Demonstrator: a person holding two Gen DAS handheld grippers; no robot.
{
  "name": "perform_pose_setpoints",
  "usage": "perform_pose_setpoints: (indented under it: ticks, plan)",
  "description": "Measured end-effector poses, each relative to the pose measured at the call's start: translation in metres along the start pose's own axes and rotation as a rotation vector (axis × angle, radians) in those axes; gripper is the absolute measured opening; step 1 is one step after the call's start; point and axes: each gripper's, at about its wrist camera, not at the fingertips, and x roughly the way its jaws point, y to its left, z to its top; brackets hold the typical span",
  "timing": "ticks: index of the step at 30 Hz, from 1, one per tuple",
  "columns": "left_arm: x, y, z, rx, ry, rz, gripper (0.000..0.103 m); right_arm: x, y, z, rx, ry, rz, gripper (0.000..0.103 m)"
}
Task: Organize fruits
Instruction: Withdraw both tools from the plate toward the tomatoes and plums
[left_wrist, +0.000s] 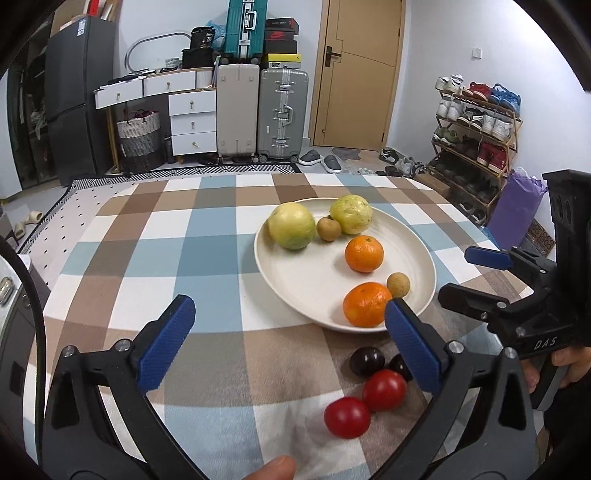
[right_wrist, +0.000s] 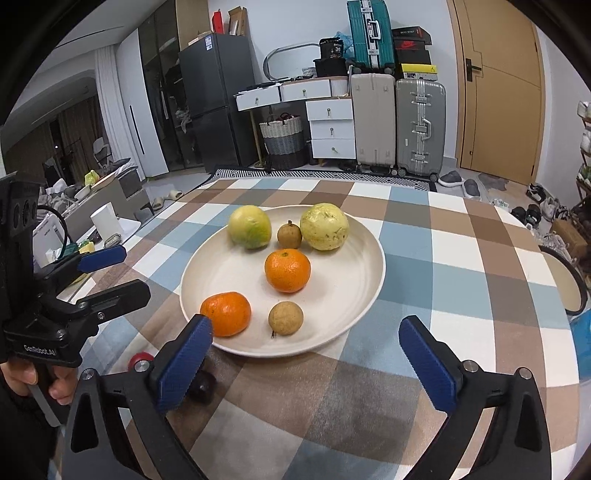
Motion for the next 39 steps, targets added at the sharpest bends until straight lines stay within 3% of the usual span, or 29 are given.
perform_pose_setpoints:
  ticks: [11, 25, 39]
  plan:
    - [-0.017, -0.001, -0.025, 0.011, 0.037, 0.012, 0.102, -0.004, 0.016, -0.009, -0.049, 0.067, 0.061, 0.103]
    - [-0.013, 0.002, -0.042, 0.003, 0.095, -0.038, 0.102, 0.009, 0.027, -0.025, -0.151, 0.181, 0.105, 0.102]
    - [-0.012, -0.004, -0.045, 0.04, 0.13, -0.03, 0.102, 0.02, 0.047, -0.035, -0.239, 0.224, 0.078, 0.09]
